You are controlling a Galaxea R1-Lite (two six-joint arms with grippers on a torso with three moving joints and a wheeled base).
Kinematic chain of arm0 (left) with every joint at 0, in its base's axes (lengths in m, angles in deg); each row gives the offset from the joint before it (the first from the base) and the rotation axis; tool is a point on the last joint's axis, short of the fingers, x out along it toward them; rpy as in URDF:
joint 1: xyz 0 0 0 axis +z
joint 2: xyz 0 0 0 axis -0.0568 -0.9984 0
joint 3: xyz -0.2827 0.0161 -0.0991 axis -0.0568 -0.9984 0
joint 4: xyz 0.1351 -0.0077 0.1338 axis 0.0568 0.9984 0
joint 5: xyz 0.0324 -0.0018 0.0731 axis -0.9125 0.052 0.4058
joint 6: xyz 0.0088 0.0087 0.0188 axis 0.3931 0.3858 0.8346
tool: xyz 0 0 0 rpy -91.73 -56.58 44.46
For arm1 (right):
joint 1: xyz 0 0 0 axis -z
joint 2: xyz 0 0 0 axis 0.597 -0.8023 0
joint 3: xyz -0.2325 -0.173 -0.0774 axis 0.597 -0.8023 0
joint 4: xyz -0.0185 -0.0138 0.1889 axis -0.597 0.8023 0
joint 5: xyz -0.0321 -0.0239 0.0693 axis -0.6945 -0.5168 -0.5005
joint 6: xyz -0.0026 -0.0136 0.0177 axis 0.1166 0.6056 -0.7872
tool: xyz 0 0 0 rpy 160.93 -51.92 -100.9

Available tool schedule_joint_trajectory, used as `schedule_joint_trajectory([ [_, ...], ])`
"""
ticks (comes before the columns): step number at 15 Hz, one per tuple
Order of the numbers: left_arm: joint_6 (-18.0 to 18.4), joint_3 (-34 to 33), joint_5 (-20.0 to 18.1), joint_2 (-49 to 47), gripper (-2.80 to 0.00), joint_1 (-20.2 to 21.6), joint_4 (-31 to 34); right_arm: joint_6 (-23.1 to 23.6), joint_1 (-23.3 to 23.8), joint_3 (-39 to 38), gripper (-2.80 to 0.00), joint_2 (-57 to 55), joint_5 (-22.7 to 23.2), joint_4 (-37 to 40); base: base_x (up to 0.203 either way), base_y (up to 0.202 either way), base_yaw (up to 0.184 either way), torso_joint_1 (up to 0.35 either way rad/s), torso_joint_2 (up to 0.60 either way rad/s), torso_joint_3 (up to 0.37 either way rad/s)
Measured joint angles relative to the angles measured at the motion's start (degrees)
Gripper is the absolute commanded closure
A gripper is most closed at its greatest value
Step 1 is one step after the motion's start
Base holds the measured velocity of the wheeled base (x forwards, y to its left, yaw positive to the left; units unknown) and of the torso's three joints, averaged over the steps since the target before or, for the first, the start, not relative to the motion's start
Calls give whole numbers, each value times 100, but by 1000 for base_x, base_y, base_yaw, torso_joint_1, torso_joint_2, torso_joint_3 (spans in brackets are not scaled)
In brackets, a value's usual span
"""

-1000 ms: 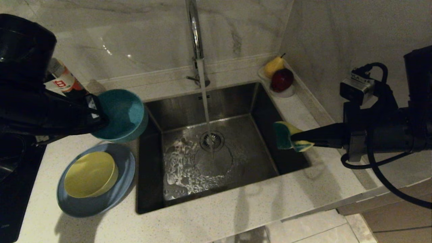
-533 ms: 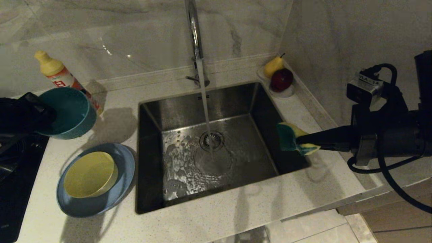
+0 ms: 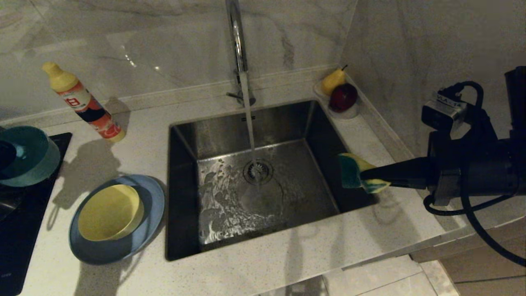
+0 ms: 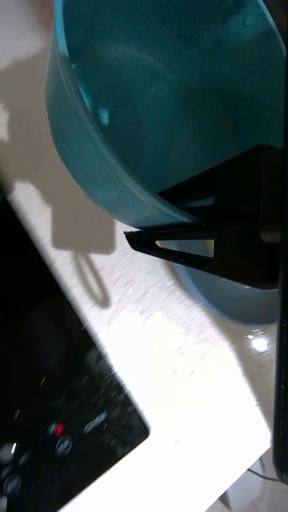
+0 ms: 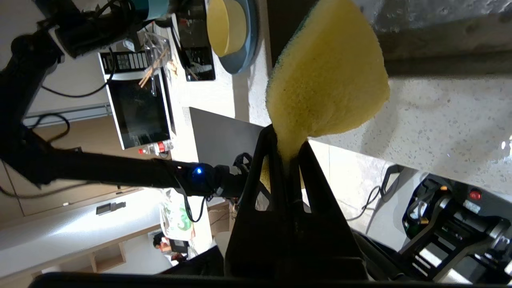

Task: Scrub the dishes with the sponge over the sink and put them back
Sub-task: Place the bowl on the table

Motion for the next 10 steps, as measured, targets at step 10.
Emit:
schedule_joint_trajectory([
  [10, 271, 410, -383, -1082, 0, 938, -1143, 212, -24, -368, 0, 58, 9, -97, 0, 0, 0, 0, 0, 0],
])
